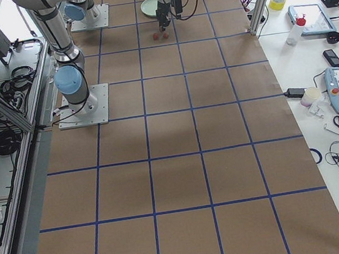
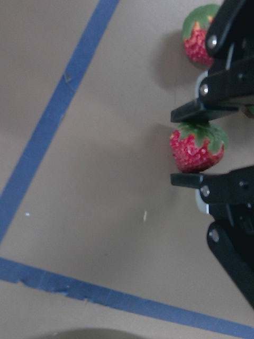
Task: Collect all strawberries into plate
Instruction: 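Carry the strawberry over the plate and open the left gripper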
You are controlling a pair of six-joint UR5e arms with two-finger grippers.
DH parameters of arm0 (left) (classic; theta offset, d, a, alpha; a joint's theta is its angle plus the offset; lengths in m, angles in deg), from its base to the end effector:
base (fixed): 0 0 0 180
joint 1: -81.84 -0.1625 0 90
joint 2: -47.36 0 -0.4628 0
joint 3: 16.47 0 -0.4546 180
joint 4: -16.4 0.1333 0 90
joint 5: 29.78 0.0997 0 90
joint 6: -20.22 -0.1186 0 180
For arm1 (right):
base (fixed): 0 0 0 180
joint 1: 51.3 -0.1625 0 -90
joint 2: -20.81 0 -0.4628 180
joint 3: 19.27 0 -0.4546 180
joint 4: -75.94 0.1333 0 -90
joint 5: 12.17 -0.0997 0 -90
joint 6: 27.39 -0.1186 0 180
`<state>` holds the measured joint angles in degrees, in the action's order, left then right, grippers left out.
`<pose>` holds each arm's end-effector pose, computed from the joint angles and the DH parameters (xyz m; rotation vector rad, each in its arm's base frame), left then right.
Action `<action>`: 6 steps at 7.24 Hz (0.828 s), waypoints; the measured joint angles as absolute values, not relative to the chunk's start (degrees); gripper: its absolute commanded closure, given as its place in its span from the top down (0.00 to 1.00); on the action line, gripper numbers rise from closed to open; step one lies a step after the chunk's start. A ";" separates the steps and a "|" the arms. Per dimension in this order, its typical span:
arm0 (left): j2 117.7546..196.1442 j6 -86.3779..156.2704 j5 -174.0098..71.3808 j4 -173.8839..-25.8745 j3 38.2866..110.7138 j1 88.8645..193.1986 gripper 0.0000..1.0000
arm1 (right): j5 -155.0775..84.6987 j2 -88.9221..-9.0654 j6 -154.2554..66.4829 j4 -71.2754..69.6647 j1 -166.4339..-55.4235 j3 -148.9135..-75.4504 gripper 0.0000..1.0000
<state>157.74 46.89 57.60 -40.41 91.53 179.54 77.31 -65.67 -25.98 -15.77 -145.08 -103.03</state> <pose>-0.2187 -0.5821 0.1871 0.5175 -3.0776 -0.1562 0.1731 -0.5809 0.5355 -0.1422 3.1254 -0.1207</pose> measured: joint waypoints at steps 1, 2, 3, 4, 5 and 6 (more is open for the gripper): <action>156.37 42.93 58.91 -44.79 88.27 178.00 0.00 | 77.34 -65.67 -25.98 -15.75 -145.08 -103.03 1.00; 155.02 38.89 60.34 -49.69 85.49 175.94 0.00 | 77.33 -65.68 -25.98 -15.74 -145.08 -103.03 1.00; 153.97 34.40 63.27 -53.49 84.14 173.32 0.00 | 77.31 -65.67 -25.96 -15.73 -145.08 -103.04 1.00; 153.41 29.77 66.23 -55.97 84.00 170.34 0.00 | 77.31 -65.67 -25.94 -15.75 -145.08 -103.04 1.00; 153.21 25.59 67.84 -57.46 84.95 167.14 0.00 | 77.31 -65.67 -25.96 -15.79 -145.06 -103.04 1.00; 153.25 23.33 68.68 -57.87 86.43 164.42 0.00 | 77.31 -65.67 -25.97 -15.80 -145.05 -103.04 1.00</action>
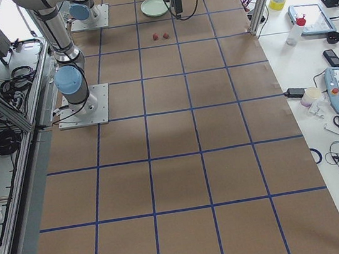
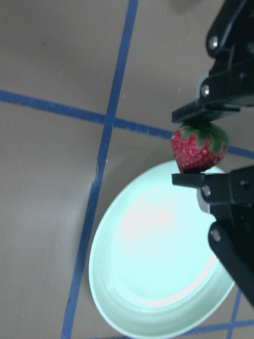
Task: Collect all strawberries into plate
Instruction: 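Carry the strawberry over the plate and open the left gripper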
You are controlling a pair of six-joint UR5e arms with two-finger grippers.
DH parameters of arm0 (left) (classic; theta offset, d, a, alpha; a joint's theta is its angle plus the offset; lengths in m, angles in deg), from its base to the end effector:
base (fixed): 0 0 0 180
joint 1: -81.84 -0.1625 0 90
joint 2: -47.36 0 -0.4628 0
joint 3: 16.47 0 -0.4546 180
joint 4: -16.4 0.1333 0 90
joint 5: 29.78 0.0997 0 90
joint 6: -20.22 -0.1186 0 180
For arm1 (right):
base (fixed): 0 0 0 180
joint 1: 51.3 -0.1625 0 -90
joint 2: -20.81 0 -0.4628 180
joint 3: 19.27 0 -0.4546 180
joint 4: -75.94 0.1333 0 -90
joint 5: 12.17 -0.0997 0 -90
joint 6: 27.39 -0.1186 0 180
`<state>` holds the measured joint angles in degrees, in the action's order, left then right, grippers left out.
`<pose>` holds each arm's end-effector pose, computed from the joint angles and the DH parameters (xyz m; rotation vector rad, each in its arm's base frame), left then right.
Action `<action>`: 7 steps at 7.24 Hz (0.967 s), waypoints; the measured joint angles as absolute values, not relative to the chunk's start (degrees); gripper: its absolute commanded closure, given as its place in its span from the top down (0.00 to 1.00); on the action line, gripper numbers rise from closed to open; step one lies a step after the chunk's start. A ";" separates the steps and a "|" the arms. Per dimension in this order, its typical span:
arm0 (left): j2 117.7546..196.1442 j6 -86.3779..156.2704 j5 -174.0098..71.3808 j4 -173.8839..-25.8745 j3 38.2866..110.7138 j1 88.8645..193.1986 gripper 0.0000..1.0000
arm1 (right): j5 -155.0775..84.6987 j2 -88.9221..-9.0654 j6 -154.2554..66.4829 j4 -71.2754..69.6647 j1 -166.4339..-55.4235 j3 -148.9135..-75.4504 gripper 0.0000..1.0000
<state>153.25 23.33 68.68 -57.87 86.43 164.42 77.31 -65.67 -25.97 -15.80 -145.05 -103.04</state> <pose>-0.0379 -0.6057 0.2519 -0.2486 2.9728 0.3495 0.1727 -0.5811 0.5354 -0.1417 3.1254 -0.1212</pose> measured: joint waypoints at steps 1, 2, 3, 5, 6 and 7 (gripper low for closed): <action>153.46 22.54 69.58 -57.89 87.67 162.82 0.00 | 77.36 -65.65 -25.79 -15.81 -145.02 -103.03 1.00; 153.98 22.35 70.98 -57.84 88.41 162.02 0.00 | 77.45 -65.62 -25.40 -15.81 -144.96 -103.04 1.00; 154.49 22.35 72.34 -57.76 88.87 161.60 0.00 | 77.48 -65.60 -25.21 -15.82 -144.95 -103.03 1.00; 154.86 22.70 73.56 -57.61 89.51 161.33 0.99 | 77.48 -65.58 -25.11 -15.82 -144.97 -103.04 1.00; 154.93 23.37 73.73 -57.55 89.63 161.31 1.00 | 77.48 -65.58 -25.11 -15.82 -144.98 -103.03 1.00; 154.91 24.76 73.57 -57.74 89.68 161.29 1.00 | 77.50 -65.59 -25.10 -15.82 -144.97 -103.03 1.00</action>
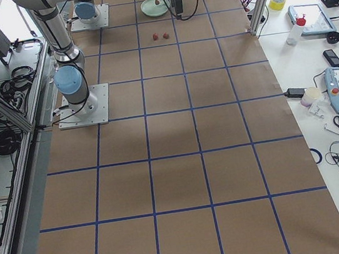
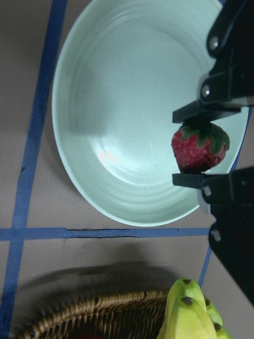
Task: Collect all strawberries into plate
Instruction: 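Carry the strawberry over the plate and open the left gripper, then return the left gripper to the cluster and grasp another strawberry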
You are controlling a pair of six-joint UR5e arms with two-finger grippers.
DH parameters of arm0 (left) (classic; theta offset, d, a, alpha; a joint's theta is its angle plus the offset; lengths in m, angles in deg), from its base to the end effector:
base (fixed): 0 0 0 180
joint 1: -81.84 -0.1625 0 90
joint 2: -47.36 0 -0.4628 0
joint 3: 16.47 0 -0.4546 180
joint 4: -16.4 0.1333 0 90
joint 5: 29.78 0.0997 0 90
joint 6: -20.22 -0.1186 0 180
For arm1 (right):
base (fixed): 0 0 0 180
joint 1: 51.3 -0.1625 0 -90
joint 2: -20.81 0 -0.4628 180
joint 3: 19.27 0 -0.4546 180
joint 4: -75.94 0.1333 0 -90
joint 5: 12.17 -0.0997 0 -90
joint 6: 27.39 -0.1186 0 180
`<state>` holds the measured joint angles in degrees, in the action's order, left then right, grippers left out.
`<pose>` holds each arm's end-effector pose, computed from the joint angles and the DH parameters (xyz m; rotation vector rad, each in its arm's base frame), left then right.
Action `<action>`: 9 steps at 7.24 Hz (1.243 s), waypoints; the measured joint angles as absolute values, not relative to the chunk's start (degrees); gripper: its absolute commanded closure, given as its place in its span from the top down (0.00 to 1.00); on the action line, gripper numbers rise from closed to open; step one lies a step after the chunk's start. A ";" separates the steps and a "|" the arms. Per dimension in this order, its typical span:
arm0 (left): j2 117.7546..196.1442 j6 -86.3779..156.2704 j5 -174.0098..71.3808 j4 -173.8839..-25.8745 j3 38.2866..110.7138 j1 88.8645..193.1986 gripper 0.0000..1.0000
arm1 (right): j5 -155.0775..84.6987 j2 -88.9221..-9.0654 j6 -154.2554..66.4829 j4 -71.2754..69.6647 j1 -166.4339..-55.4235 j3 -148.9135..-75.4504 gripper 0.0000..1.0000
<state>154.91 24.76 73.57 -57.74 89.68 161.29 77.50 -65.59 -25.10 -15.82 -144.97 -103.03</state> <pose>0.0016 -0.5869 0.2111 -0.3268 2.8714 0.4706 0.1716 -0.5819 0.5347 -0.1632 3.1284 -0.1202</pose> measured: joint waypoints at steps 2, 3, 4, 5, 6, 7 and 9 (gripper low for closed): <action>154.02 26.83 72.08 -58.47 89.56 162.43 1.00 | 77.56 -65.58 -25.10 -15.82 -144.91 -103.03 1.00; 153.22 27.39 68.66 -58.85 89.35 164.03 1.00 | 77.57 -65.60 -25.10 -15.82 -144.92 -103.03 1.00; 152.58 27.94 65.69 -58.94 88.46 166.20 1.00 | 77.57 -65.61 -25.10 -15.82 -144.95 -103.03 1.00; 152.15 29.39 64.40 -58.94 87.07 169.28 1.00 | 77.57 -65.61 -25.10 -15.82 -144.98 -103.03 1.00; 151.79 31.14 64.14 -58.95 86.14 172.63 1.00 | 77.55 -65.60 -25.10 -15.82 -144.98 -103.03 1.00; 151.43 32.01 64.05 -58.74 85.89 175.54 1.00 | 77.51 -65.58 -25.10 -15.82 -144.99 -103.03 1.00; 152.29 31.62 63.48 -54.27 85.91 180.46 1.00 | 77.48 -65.59 -25.16 -15.82 -144.99 -103.03 1.00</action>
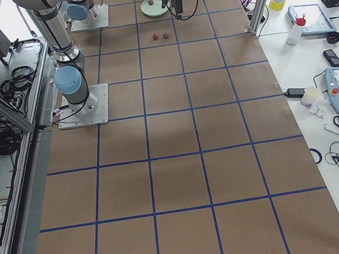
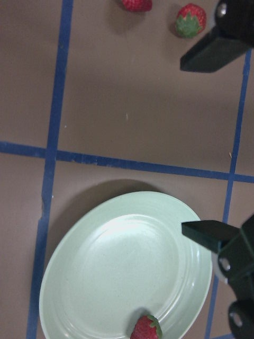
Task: Collect all strawberries into plate
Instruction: 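Return the left gripper to the cluster and grasp another strawberry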
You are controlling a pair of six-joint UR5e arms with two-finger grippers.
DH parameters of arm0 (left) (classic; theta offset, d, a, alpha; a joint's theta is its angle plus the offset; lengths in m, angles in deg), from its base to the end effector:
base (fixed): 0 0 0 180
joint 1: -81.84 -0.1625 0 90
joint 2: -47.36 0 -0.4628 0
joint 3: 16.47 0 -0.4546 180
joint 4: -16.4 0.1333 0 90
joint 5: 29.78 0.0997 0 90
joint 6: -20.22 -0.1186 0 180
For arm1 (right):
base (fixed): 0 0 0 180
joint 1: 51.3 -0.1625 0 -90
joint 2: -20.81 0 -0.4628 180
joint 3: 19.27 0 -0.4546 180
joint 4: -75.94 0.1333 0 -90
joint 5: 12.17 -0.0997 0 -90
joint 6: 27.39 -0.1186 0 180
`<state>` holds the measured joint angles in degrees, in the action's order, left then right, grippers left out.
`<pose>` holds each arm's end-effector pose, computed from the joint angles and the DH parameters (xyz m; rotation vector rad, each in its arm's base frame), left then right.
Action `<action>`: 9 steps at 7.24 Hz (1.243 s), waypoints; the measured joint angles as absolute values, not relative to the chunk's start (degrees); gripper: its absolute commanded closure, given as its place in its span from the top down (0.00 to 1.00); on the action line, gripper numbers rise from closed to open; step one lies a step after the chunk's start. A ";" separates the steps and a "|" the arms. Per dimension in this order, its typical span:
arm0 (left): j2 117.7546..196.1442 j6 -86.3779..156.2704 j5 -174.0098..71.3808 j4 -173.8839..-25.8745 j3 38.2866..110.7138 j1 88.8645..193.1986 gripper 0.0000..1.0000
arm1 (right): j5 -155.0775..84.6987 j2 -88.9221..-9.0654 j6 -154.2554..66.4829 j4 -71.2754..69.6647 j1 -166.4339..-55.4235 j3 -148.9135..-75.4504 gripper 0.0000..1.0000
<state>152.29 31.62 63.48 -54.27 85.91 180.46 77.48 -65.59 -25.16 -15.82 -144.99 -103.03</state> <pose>-0.2159 -0.5797 0.2700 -0.0681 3.0545 0.1948 0.1718 -0.5818 0.5347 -0.1621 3.1280 -0.1202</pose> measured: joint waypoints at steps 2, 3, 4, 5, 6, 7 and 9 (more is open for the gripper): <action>153.91 30.22 60.60 -50.02 86.48 183.58 1.00 | 77.48 -65.58 -25.18 -15.82 -144.99 -103.03 1.00; 154.77 29.59 58.63 -47.06 87.34 184.38 1.00 | 77.49 -65.58 -25.19 -15.82 -144.99 -103.03 1.00; 156.02 28.46 57.66 -42.96 88.77 184.73 1.00 | 77.54 -65.58 -25.19 -15.82 -144.99 -103.03 1.00; 157.49 26.95 57.24 -38.49 90.11 184.87 1.00 | 77.54 -65.58 -25.19 -15.82 -144.99 -103.04 1.00; 158.80 25.90 56.48 -35.58 90.91 184.95 0.99 | 77.51 -65.58 -25.19 -15.82 -144.99 -103.04 1.00; 159.82 25.40 54.74 -34.29 91.33 185.04 0.97 | 77.51 -65.58 -25.19 -15.82 -144.99 -103.03 1.00; 160.74 25.21 52.30 -33.64 92.25 185.10 0.37 | 77.54 -65.58 -25.19 -15.82 -144.99 -103.04 1.00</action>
<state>160.74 25.21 52.30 -33.64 92.25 185.10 77.54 -65.58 -25.19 -15.82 -144.99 -103.04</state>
